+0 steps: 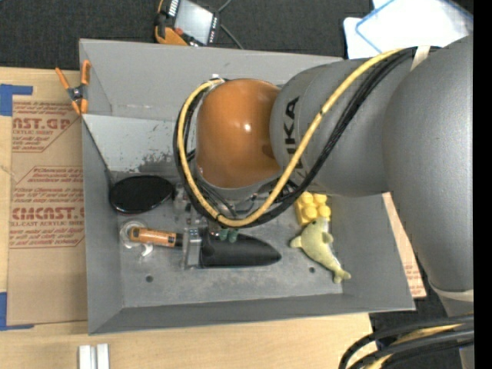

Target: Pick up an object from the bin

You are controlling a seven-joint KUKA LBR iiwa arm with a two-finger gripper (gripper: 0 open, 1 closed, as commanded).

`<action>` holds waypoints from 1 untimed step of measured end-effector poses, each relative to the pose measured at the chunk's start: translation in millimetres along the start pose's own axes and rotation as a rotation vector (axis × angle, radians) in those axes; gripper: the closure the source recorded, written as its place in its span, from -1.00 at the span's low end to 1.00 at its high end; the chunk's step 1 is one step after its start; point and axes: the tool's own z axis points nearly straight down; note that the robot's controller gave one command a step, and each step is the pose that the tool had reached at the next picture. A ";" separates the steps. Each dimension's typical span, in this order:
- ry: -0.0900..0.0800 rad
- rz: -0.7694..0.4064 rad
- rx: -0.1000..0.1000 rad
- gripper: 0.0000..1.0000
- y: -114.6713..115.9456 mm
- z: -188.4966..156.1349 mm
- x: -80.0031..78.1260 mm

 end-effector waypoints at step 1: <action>-0.008 0.003 -0.002 -1.00 -1.2 -4.6 -2.0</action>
Offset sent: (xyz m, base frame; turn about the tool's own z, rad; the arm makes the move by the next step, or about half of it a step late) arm -0.0065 -0.0486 -0.1032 0.1086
